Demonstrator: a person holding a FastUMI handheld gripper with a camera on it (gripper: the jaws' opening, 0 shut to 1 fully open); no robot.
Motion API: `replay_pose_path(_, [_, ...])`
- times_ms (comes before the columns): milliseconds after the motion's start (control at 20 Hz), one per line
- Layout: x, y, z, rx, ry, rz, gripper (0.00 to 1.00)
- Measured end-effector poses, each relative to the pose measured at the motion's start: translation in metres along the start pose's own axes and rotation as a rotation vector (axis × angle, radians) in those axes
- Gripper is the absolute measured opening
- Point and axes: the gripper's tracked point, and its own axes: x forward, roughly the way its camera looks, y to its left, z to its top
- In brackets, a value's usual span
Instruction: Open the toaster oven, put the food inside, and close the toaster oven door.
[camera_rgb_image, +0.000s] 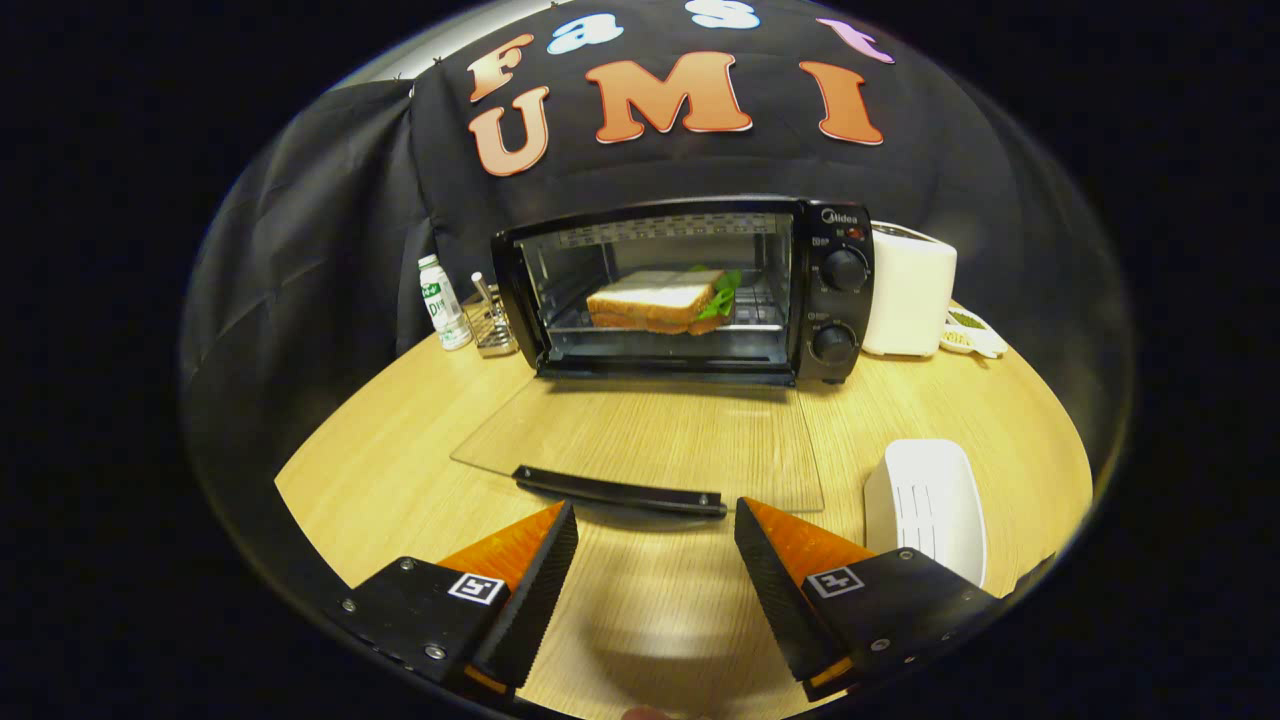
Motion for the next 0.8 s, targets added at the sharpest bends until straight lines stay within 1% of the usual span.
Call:
replay_pose_path(300, [0.021, 0.008, -0.023, 0.025, 0.082, 0.019, 0.94])
replay_pose_path(400, [0.024, 0.010, -0.020, 0.009, 0.086, 0.016, 0.94])
replay_pose_path(650, [0.036, 0.012, -0.017, -0.042, 0.107, -0.023, 0.95])
replay_pose_path(800, [0.036, 0.018, -0.004, -0.034, 0.092, -0.001, 0.96])
